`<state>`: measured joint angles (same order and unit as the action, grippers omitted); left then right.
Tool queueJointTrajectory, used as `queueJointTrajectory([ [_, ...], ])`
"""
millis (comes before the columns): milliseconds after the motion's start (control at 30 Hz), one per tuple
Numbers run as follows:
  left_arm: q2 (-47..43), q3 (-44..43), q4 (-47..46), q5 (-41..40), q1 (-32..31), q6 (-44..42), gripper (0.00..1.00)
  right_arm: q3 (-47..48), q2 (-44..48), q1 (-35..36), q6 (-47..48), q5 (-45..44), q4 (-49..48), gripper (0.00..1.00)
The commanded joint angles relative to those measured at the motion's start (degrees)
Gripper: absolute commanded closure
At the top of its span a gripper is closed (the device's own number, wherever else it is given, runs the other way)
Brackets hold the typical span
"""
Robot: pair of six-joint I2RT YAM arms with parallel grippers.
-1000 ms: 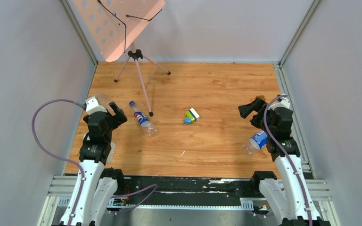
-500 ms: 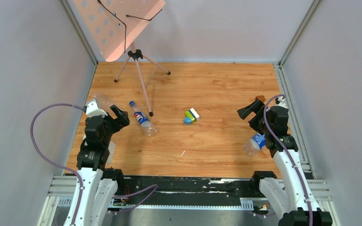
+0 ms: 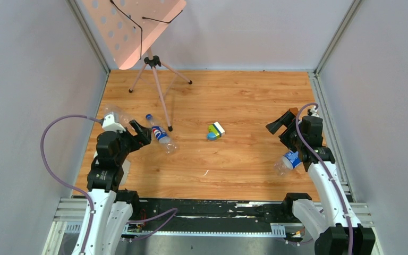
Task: Unscrew the bottle caps
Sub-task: Pick up the plastic bottle at the center of the board.
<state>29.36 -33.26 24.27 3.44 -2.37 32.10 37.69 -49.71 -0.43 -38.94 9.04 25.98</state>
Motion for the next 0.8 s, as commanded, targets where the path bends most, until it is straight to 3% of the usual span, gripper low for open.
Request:
queueJointTrajectory([
  [0, 0.95, 0.74, -2.19, 5.05, 0.39, 1.17, 0.0, 2.89, -1.4, 0.13, 0.62, 3.0, 0.02, 0.0],
  [567, 3.12, 6.58, -4.4, 11.47, 0.43, 8.49, 0.0, 2.72, 0.53, 0.14, 1.8, 3.21, 1.05, 0.0],
  [767, 8.16, 11.44, -16.99, 9.12, 0.2, 16.18, 0.04, 3.05, -0.55, 0.14, 1.57, 5.82, 1.28, 0.01],
])
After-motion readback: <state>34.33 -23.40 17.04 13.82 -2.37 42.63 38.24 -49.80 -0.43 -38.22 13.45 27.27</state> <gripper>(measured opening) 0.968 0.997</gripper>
